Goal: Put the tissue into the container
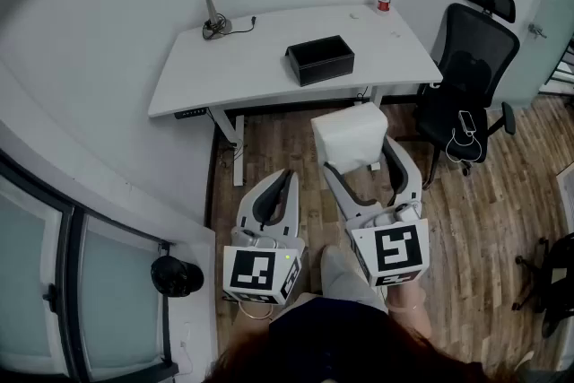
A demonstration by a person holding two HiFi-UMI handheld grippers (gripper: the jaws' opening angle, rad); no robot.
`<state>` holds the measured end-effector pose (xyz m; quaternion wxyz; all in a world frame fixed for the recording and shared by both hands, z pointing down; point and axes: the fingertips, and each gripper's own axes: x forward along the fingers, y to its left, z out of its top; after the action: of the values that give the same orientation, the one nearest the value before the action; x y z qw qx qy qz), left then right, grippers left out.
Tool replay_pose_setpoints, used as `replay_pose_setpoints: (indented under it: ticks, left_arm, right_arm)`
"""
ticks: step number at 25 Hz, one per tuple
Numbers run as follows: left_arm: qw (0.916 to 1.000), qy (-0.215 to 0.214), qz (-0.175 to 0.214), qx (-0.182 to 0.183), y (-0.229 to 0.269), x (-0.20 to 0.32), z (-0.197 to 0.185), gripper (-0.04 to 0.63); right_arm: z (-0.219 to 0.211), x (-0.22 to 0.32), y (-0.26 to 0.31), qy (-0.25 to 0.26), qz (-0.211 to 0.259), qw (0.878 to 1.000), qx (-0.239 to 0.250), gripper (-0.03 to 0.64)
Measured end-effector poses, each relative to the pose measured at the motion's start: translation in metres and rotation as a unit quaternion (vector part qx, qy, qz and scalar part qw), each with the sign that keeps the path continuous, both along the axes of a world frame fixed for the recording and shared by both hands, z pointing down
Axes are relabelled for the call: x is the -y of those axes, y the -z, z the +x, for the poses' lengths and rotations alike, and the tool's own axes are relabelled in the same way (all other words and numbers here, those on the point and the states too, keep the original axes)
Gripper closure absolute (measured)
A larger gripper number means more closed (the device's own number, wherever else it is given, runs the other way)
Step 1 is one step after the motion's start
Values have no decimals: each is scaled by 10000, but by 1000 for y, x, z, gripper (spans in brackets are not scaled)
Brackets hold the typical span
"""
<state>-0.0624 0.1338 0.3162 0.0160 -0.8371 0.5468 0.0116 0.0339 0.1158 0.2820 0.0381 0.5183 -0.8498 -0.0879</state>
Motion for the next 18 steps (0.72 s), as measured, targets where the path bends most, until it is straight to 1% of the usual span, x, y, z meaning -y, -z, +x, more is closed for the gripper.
replay_pose_setpoints:
  ticks: [3,6,9,18]
  left_arm:
    - [10000,7,22,-1,0,-3,1,561]
    - [10000,-9,27,-11,0,-3,5,561]
    - [10000,-61,12,-13,-1,1,9,561]
    - [9999,-89,11,77,2,33,16,561]
  right_arm:
    - [2,-3,1,-19,54,10000,7,215]
    - [6,-4,1,-12,68,9999,123,215]
    - [9,0,0,-46,94,9999,89,215]
    - [14,30,-4,-17,17,9999,113,215]
